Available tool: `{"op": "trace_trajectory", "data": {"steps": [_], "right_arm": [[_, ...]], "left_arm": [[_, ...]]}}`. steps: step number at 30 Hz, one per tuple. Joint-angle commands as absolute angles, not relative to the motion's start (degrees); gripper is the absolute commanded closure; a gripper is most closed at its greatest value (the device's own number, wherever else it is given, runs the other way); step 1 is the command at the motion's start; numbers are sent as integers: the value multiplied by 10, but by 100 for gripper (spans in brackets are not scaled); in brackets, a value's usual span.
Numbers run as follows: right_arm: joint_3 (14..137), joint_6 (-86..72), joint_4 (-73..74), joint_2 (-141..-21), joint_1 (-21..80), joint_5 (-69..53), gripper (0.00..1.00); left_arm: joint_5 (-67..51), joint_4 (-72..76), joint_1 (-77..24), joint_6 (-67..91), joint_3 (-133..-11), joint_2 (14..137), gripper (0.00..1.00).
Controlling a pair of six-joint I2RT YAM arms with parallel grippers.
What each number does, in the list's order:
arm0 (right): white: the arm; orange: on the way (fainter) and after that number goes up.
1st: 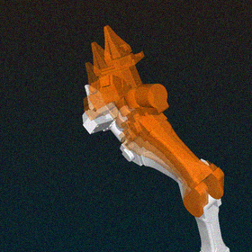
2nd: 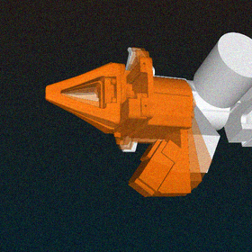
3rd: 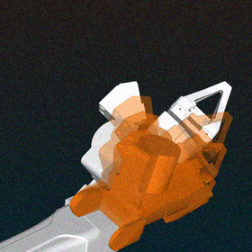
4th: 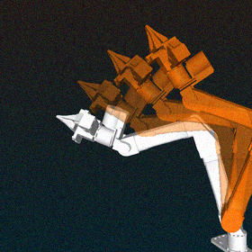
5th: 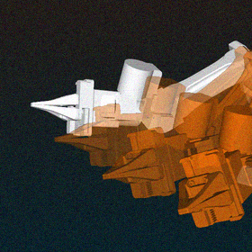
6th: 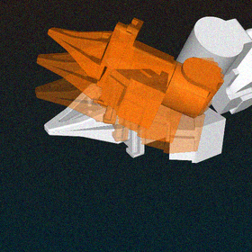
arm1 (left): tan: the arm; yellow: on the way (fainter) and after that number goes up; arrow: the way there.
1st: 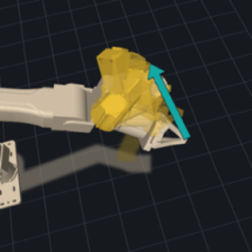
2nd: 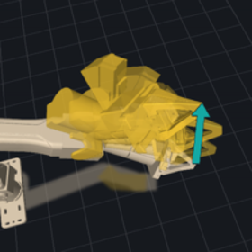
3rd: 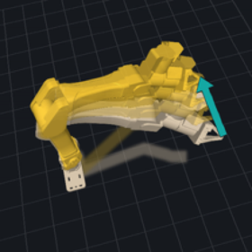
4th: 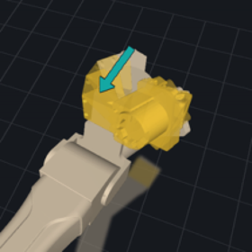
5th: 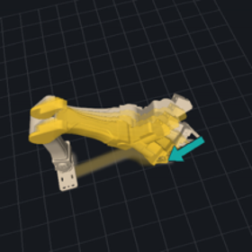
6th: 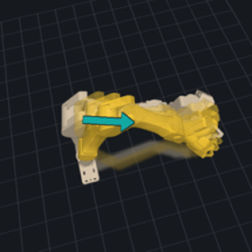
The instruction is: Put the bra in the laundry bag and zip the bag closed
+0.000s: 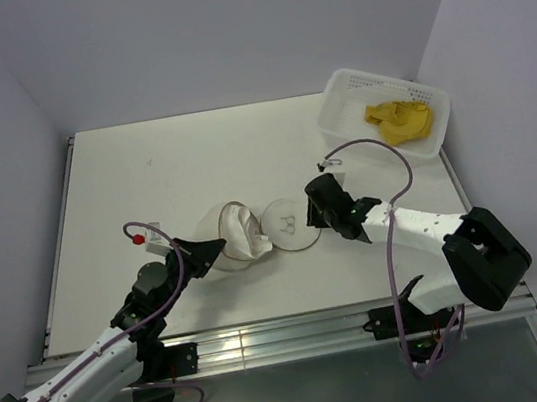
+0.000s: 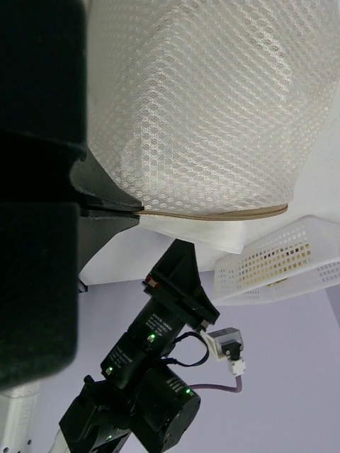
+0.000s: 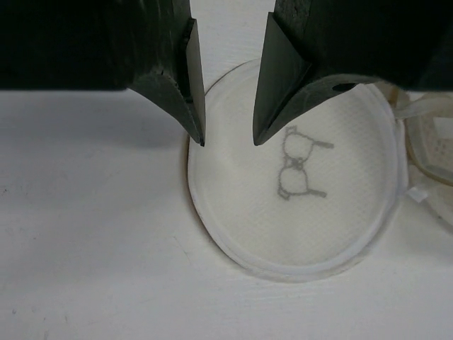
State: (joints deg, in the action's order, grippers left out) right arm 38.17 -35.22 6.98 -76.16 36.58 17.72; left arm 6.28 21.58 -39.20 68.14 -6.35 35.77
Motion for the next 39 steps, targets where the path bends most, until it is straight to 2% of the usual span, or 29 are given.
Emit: {"op": "trace_trajectory", "data": {"steps": [1, 11, 14, 15, 16, 19, 20, 23, 25, 29, 34, 39], "right_arm": [[376, -348, 74, -785, 353, 200, 60], [382, -355, 34, -869, 320, 138, 64], [383, -357, 25, -884, 317, 125, 84], [381, -368, 21, -879, 316, 127, 100], [361, -373, 13, -862, 314, 143, 100], [316, -373, -16, -705, 322, 178, 100], [318, -356, 9, -612, 329, 199, 100], [406, -321, 131, -503, 363, 238, 100], [513, -291, 196, -497, 396, 262, 100], [642, -258, 296, -559, 523, 333, 100], [683, -231, 321, -643, 516, 432, 100], [768, -169, 268, -615, 549, 434, 100]], "left_arm": [[51, 243, -395, 663, -76, 359, 100], [48, 247, -395, 659, -69, 352, 100], [49, 243, -395, 652, -71, 354, 100], [49, 239, -395, 647, -72, 355, 100], [49, 236, -395, 644, -76, 357, 100], [55, 223, -394, 628, -89, 356, 100], [60, 216, -395, 623, -95, 352, 100], [81, 175, -395, 592, -139, 355, 100], [85, 166, -395, 577, -170, 360, 100], [82, 135, -396, 563, -216, 385, 100], [94, 120, -389, 561, -212, 401, 100], [58, 96, -388, 520, -303, 407, 100]]}}
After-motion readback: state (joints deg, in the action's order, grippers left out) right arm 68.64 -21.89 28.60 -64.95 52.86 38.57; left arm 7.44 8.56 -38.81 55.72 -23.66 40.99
